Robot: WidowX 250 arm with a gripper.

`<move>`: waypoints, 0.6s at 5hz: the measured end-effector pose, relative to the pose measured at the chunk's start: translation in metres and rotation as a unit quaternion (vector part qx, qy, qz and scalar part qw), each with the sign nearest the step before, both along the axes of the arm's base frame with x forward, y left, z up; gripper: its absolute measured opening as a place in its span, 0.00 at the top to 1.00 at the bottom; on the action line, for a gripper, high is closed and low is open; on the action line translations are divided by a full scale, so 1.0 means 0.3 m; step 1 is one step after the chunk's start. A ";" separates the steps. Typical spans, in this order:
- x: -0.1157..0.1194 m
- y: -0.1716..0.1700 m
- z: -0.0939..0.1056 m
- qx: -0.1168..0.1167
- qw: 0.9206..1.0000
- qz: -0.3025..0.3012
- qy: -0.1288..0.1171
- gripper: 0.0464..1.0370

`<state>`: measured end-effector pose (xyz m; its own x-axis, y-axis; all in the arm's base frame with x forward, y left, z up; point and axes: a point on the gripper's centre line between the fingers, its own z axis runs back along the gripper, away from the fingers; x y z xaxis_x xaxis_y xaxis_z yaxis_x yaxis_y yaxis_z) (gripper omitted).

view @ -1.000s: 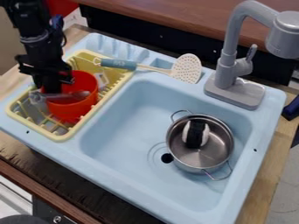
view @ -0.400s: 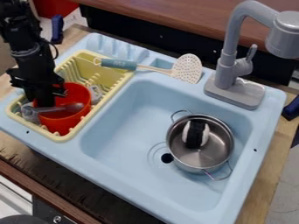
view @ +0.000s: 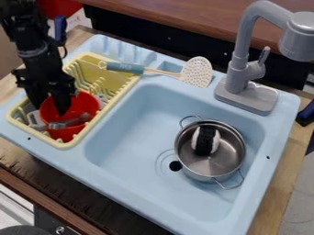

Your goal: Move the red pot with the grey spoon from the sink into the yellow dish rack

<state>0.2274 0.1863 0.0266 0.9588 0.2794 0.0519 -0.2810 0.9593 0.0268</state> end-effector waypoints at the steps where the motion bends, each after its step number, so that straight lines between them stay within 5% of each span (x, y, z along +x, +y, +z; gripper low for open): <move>1: -0.007 -0.008 0.014 -0.012 1.000 0.012 0.010 0.05; 3: 0.024 -0.031 0.069 -0.022 1.000 0.011 0.002 0.04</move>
